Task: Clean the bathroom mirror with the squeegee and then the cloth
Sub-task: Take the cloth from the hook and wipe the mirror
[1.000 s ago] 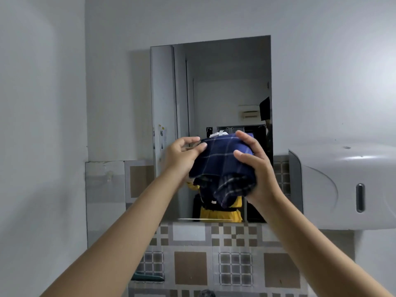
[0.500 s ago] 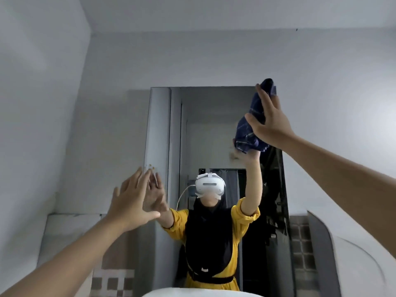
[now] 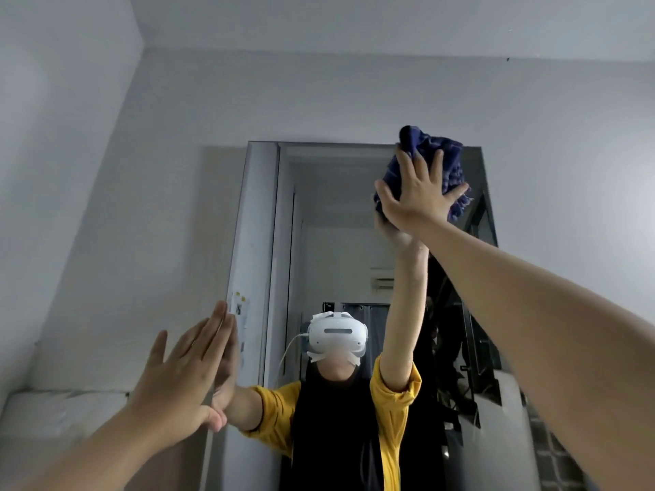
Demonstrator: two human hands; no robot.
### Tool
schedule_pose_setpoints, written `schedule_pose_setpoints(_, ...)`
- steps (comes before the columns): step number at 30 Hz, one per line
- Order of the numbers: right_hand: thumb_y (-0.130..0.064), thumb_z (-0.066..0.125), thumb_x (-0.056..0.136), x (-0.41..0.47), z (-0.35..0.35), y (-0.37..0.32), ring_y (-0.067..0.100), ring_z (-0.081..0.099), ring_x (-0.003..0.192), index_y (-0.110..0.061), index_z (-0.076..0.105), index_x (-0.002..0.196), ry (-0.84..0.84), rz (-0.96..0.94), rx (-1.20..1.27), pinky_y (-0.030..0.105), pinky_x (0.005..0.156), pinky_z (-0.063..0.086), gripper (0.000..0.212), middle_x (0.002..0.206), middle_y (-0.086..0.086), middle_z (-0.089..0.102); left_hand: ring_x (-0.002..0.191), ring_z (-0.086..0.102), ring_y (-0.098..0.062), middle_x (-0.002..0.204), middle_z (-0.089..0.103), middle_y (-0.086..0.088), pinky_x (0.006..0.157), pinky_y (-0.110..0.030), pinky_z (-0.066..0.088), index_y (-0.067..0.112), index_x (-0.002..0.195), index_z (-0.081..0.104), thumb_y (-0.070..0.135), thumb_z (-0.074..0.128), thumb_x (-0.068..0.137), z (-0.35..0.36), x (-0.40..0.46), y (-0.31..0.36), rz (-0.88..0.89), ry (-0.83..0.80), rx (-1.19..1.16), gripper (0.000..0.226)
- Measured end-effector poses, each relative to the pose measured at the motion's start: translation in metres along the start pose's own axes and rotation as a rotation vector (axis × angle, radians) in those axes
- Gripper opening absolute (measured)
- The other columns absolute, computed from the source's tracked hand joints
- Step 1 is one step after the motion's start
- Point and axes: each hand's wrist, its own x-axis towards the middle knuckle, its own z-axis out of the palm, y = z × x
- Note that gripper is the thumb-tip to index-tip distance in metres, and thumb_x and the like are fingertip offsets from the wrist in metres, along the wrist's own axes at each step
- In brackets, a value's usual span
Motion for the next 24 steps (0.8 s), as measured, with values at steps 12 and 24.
schedule_pose_setpoints(12,-0.056,0.035,0.090,-0.019,0.057,-0.156,0.026,-0.010,0.149,-0.040,0.016,0.148,-0.079,-0.356,0.064,0.075,0.103,-0.009,0.063,0.160,-0.007,0.015,0.118,0.039,-0.023,0.153,0.012,-0.009,0.081,-0.054,0.050,0.003,0.140,0.035,0.067,0.077,0.009,0.008,0.000,-0.001,-0.009,-0.121,-0.026,0.151)
schedule_pose_setpoints(24,-0.053,0.040,0.090,-0.074,0.059,-0.146,0.024,0.002,0.149,-0.041,0.023,0.148,-0.151,-0.753,0.025,0.074,0.108,0.001,0.062,0.156,-0.012,0.026,0.109,0.058,-0.028,0.148,0.032,-0.017,0.074,-0.055,0.053,-0.005,0.135,0.040,0.080,0.058,0.023,-0.002,-0.001,0.001,-0.024,-0.147,0.039,0.142)
